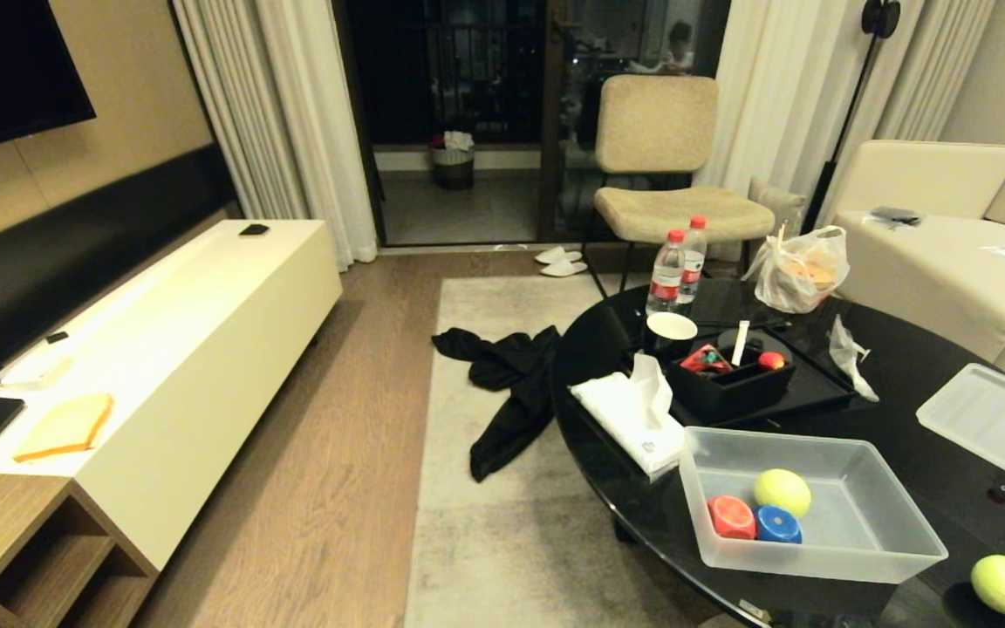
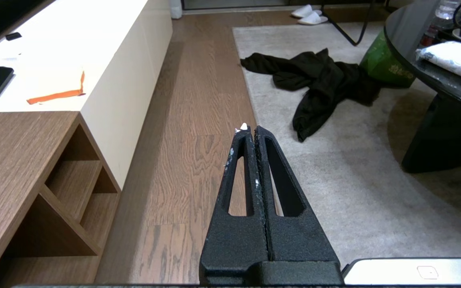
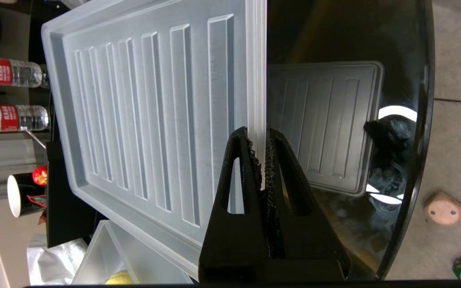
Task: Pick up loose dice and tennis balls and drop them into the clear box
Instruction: Open the lid
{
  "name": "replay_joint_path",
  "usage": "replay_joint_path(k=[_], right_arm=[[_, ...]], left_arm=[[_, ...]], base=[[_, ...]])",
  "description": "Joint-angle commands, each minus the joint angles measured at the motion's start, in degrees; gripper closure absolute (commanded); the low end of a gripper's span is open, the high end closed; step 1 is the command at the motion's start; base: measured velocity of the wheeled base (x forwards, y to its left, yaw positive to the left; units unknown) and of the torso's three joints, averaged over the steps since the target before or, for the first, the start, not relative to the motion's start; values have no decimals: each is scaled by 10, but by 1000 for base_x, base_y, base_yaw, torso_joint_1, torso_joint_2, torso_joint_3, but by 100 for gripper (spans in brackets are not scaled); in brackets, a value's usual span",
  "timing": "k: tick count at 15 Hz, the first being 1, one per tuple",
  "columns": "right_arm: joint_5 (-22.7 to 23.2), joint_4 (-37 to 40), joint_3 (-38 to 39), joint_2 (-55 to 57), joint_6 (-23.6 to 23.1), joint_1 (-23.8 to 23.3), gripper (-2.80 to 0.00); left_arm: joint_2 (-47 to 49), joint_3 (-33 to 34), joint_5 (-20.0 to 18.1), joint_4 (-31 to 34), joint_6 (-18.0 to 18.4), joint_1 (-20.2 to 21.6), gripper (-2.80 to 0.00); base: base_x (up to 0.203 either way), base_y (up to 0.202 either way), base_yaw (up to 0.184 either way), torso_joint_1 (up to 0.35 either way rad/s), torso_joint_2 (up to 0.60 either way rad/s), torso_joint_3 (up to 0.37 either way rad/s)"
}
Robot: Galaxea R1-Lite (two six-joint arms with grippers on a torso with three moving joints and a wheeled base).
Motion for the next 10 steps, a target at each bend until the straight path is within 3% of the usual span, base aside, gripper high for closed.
replay_joint_path(k=[1, 8, 10], right_arm=[[2, -1, 0, 6, 1, 4, 0], [0, -13, 0, 41, 1, 13, 0], [-20, -35, 0, 55, 1, 19, 0]], left_arm=[[0, 2, 0, 0, 0, 0, 0], [0, 2, 0, 0, 0, 0, 0], [0, 2, 0, 0, 0, 0, 0]], base=[[0, 0, 0, 0, 0, 0], [0, 0, 0, 0, 0, 0], [0, 0, 0, 0, 0, 0]])
